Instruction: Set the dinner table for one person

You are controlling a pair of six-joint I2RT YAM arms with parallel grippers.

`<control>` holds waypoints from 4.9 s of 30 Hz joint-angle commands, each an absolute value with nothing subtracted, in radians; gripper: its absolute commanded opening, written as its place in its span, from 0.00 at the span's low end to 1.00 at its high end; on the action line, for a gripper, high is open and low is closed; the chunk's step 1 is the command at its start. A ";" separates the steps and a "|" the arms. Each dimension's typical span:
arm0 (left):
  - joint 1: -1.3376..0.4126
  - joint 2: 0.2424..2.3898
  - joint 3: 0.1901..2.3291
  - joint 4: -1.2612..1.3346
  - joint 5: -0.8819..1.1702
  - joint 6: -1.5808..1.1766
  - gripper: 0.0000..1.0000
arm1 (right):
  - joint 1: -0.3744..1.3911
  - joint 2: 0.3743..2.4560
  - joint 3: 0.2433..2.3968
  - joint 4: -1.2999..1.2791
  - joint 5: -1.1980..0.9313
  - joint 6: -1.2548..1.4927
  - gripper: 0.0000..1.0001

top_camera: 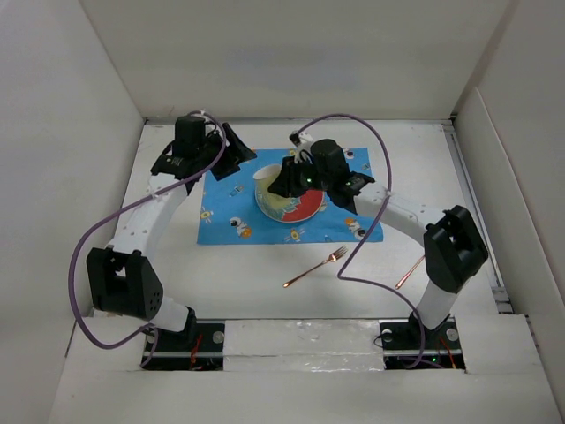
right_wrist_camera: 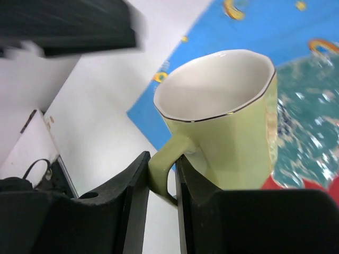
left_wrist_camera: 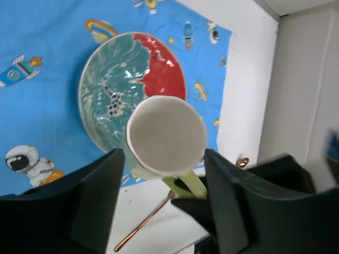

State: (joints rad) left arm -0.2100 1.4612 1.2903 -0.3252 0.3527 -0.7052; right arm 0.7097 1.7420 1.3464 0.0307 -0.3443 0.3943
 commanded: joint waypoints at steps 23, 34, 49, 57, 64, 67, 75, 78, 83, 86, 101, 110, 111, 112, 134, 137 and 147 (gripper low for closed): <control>-0.212 1.344 1.207 -0.255 0.417 -0.577 0.49 | 0.179 1.853 1.406 0.414 -0.319 0.512 0.00; -0.212 1.295 1.137 -0.270 0.413 -0.548 0.50 | 0.127 2.013 1.585 0.325 -0.281 0.439 0.00; -0.212 1.243 1.031 -0.249 0.416 -0.546 0.50 | 0.118 2.022 1.502 0.206 -0.264 0.410 0.17; -0.212 1.232 0.989 -0.225 0.417 -0.549 0.50 | 0.118 1.919 1.327 0.244 -0.244 0.436 0.40; -0.212 1.238 0.982 -0.219 0.413 -0.526 0.50 | 0.127 1.852 1.250 0.212 -0.223 0.454 0.57; -0.212 1.252 1.006 -0.232 0.387 -0.488 0.48 | 0.127 1.830 1.241 0.184 -0.204 0.454 0.67; -0.212 1.259 1.075 -0.270 0.394 -0.307 0.00 | 0.118 1.758 1.319 0.006 -0.172 0.448 0.87; -0.345 1.244 1.110 -0.296 0.269 -0.223 0.00 | 0.109 1.701 1.299 -0.084 -0.121 0.452 0.94; -0.723 1.295 1.120 -0.344 0.049 -0.176 0.41 | 0.068 1.579 1.191 -0.117 -0.087 0.486 0.98; -0.820 1.325 1.053 -0.327 0.025 -0.183 0.59 | 0.035 1.458 1.097 -0.121 -0.074 0.531 0.93; -1.025 1.624 1.051 -0.158 -0.038 -0.161 0.59 | 0.006 0.939 0.801 -0.253 -0.071 0.594 0.11; -1.121 1.736 1.045 -0.129 -0.089 -0.150 0.52 | -0.035 0.881 0.764 -0.267 -0.127 0.597 0.25; -1.121 1.752 1.043 -0.123 -0.097 -0.150 0.50 | -0.035 0.881 0.767 -0.270 -0.132 0.597 0.25; -1.121 1.758 1.040 -0.118 -0.098 -0.152 0.49 | -0.035 0.879 0.769 -0.278 -0.135 0.597 0.25; -1.094 1.566 1.135 -0.256 -0.195 -0.236 0.00 | -0.025 0.891 0.887 -0.356 -0.138 0.600 0.25; -0.962 1.476 1.163 -0.297 -0.201 -0.245 0.00 | -0.002 0.887 0.862 -0.356 -0.132 0.598 0.25; -0.378 1.552 1.203 -0.227 -0.080 -0.189 0.00 | 0.072 0.893 0.770 -0.310 -0.192 0.606 0.26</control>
State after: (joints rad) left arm -0.4339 1.4944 1.1873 -0.2337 -0.1284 -0.2123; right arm 0.0544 0.8959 0.7773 -0.3363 -0.1581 0.6094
